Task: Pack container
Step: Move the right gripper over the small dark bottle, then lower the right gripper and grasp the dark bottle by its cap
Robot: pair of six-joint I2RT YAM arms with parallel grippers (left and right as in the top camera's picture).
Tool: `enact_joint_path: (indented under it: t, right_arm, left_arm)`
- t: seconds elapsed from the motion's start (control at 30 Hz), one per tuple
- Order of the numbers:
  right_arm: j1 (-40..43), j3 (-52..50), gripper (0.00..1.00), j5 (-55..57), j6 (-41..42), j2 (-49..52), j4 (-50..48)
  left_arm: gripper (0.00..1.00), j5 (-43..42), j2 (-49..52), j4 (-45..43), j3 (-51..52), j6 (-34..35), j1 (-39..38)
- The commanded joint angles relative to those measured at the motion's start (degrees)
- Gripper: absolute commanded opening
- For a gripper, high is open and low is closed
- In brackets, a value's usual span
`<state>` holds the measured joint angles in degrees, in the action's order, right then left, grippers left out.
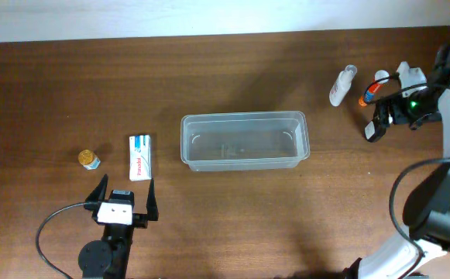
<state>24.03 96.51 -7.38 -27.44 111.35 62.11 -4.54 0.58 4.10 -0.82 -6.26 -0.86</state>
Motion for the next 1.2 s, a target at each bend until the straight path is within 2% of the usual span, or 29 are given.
enact_joint_path:
  t: [0.0, 0.2, 0.23, 0.27, 0.33, 0.4, 0.6, 0.73, 1.17]
  right_arm:
    - [0.48, -0.63, 0.98, 0.59, -1.27, 3.43, -0.02]
    - [0.48, -0.63, 0.99, 0.57, -1.25, 7.63, -1.09]
    - [0.46, -0.63, 0.96, 0.57, -1.25, 8.0, -1.2]
    - [0.42, -0.63, 0.86, 0.57, -1.25, 8.5, -1.51]
    - [0.42, -0.63, 0.78, 0.57, -1.25, 8.98, -1.77]
    - [0.42, -0.63, 0.78, 0.55, -1.22, 9.05, -2.16]
    - [0.42, -0.63, 0.69, 0.5, -1.03, 9.05, -2.91]
    - [0.37, -0.63, 0.59, -0.11, -1.05, 9.05, -3.54]
    - [0.37, -0.83, 0.59, -4.24, -1.09, 9.05, -6.99]
  left_arm:
    - [0.99, -0.63, -0.24, 0.07, 0.31, -0.5, 0.28]
    - [0.99, -0.63, -0.24, 0.07, 0.31, -0.52, 0.28]
    - [0.99, -0.63, -0.24, 0.07, 0.31, -0.52, 0.28]
    - [0.99, -0.63, -0.24, 0.07, 0.31, -0.52, 0.28]
    - [0.99, -0.63, -0.24, 0.04, 0.31, -0.52, 0.28]
    - [0.99, -0.63, -0.24, 0.07, 0.31, -0.5, 0.28]
    - [0.99, -0.63, -0.24, 0.07, 0.31, -0.5, 0.28]
    - [0.99, -0.63, -0.24, 0.07, 0.31, -0.52, 0.28]
    - [0.99, -0.63, -0.24, 0.04, 0.31, -0.5, 0.28]
